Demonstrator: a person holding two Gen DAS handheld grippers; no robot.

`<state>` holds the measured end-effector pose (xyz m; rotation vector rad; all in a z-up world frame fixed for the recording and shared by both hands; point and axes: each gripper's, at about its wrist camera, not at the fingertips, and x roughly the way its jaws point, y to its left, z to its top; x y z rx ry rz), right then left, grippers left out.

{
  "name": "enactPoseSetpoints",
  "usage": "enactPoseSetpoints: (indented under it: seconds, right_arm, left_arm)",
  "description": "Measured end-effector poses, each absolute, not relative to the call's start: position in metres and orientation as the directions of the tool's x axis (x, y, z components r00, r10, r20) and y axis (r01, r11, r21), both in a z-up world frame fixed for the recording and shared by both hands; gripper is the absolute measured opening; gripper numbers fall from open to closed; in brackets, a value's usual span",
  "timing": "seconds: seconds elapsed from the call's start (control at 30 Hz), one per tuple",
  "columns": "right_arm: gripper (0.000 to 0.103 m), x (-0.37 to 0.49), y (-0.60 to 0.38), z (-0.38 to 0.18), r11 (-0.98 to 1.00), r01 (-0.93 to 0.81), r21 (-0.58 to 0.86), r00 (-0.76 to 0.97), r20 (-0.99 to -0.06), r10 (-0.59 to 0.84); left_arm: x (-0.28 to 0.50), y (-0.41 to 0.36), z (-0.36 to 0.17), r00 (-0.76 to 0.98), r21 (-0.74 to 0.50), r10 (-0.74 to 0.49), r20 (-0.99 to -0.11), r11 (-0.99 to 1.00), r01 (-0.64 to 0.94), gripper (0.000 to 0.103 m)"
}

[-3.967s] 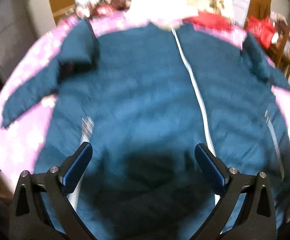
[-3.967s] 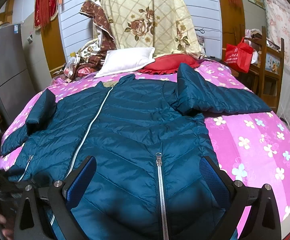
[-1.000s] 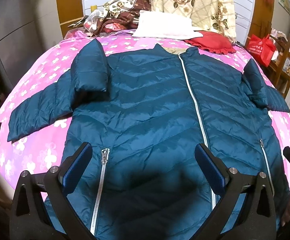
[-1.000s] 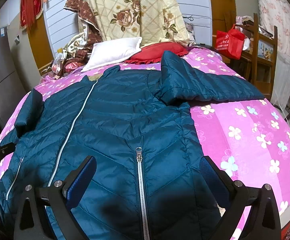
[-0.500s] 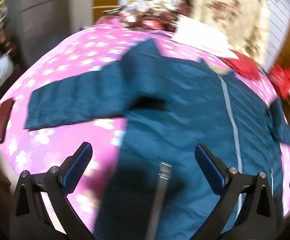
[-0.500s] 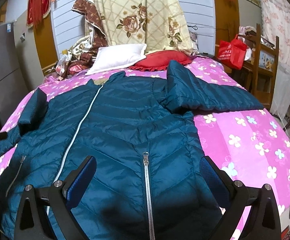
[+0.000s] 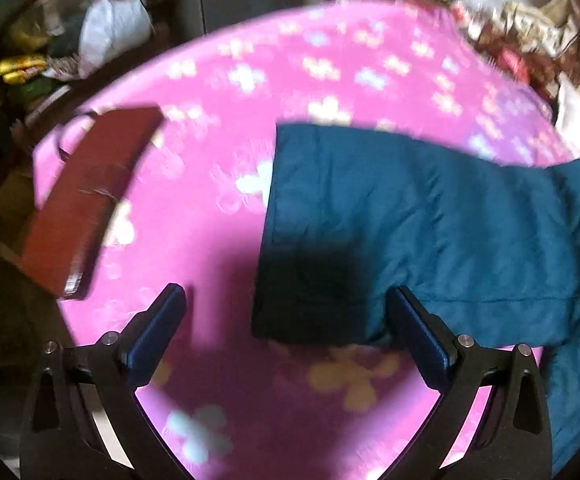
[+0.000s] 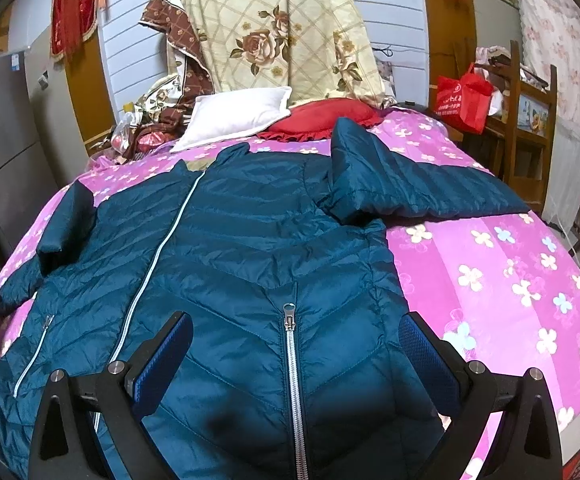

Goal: Fold large clothes
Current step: 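Grasp the sleeve cuff nearest the left gripper and lift it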

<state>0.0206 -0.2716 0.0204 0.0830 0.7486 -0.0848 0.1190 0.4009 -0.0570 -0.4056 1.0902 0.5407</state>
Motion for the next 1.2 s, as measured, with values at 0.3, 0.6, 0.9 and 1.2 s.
enactPoseSetpoints:
  seconds: [0.3, 0.6, 0.9, 1.2]
  right_arm:
    - [0.102, 0.026, -0.272, 0.017, 0.992, 0.116, 0.046, 0.708, -0.705, -0.050]
    - [0.102, 0.026, -0.274, 0.017, 0.990, 0.128, 0.050, 0.706, -0.705, -0.056]
    - [0.102, 0.019, -0.282, 0.022, 0.986, 0.154, 0.065, 0.717, -0.694, -0.066]
    - [0.102, 0.004, -0.280, 0.032, 0.990, 0.127, -0.060, 0.726, -0.675, -0.134]
  left_arm:
    - [0.148, 0.380, -0.060, 0.393, 0.005, 0.261, -0.882, 0.838, -0.546, 0.095]
    - [0.157, 0.348, -0.031, 0.491, 0.038, 0.284, -0.824, 0.891, -0.453, 0.009]
    - [0.103, 0.406, 0.086, 0.547, 0.012, 0.508, -0.665, 0.740, -0.672, 0.009]
    - [0.136, 0.272, 0.134, 0.739, -0.026, 0.280, -0.612, 0.928, -0.372, 0.009]
